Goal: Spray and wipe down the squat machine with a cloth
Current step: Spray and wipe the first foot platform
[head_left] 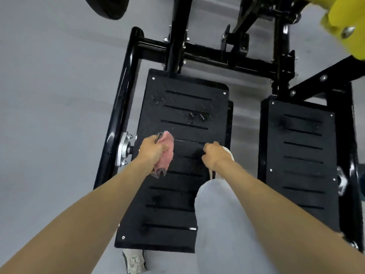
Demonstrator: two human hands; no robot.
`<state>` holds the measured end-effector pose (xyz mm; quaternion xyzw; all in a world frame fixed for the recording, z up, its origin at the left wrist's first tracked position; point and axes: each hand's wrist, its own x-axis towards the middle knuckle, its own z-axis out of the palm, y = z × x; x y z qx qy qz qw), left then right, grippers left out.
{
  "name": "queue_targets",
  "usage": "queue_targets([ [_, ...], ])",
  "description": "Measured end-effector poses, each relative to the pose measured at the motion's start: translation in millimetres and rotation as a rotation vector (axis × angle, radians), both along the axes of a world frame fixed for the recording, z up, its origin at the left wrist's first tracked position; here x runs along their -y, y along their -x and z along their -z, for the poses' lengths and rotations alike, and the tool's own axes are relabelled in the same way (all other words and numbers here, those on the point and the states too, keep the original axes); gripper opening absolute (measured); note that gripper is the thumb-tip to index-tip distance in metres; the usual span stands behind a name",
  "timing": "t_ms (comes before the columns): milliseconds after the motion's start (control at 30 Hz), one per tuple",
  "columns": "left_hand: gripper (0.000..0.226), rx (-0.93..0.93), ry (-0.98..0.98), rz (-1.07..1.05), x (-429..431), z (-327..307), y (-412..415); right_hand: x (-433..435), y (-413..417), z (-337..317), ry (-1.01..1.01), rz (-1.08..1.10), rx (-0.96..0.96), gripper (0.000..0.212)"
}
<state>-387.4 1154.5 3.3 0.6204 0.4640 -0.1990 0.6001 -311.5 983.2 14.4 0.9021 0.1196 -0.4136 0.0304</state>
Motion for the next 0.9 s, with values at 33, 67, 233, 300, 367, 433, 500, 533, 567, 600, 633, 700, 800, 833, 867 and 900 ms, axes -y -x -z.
queue_targets([
  [33,0.027,0.006,-0.011,-0.004,-3,4,-12,-7,-9,6,-0.024,0.02,-0.001,0.04],
  [67,0.024,0.013,-0.019,-0.004,-5,9,-24,-14,-18,13,-0.047,0.039,0.001,0.041],
  [233,0.023,0.039,-0.142,0.085,-14,44,-80,-33,-52,46,-0.072,0.065,0.073,0.048],
  [300,0.015,0.022,-0.241,0.188,-20,56,-95,-35,-65,58,-0.076,0.075,0.14,0.049],
  [367,0.027,0.045,-0.335,0.288,-32,65,-114,-36,-79,70,-0.092,0.121,0.225,0.049],
  [433,0.042,0.073,-0.421,0.366,-50,73,-133,-35,-92,80,-0.123,0.192,0.299,0.047],
  [500,0.044,0.075,-0.612,0.453,-73,79,-154,-34,-104,89,-0.157,0.277,0.372,0.048],
  [533,0.042,0.096,-0.713,0.461,-84,82,-166,-34,-109,93,-0.173,0.316,0.405,0.049],
  [567,0.038,0.118,-0.797,0.442,-95,86,-176,-34,-113,97,-0.185,0.345,0.434,0.049],
  [600,0.031,0.129,-0.876,0.413,-103,89,-189,-35,-118,101,-0.194,0.374,0.458,0.049],
  [633,0.028,0.128,-0.935,0.386,-110,95,-198,-36,-121,104,-0.2,0.403,0.477,0.048],
  [700,0.033,0.089,-0.992,0.372,-115,102,-215,-39,-125,110,-0.199,0.449,0.5,0.047],
  [800,0.041,0.011,-1.02,0.396,-105,109,-229,-45,-129,115,-0.206,0.453,0.495,0.047],
  [833,0.04,-0.011,-1.052,0.417,-97,111,-231,-45,-131,116,-0.212,0.435,0.493,0.047],
  [867,0.039,-0.025,-1.087,0.453,-86,115,-231,-45,-132,117,-0.216,0.415,0.492,0.048],
  [900,0.039,-0.008,-1.111,0.499,-75,117,-233,-45,-134,118,-0.221,0.4,0.496,0.048],
])
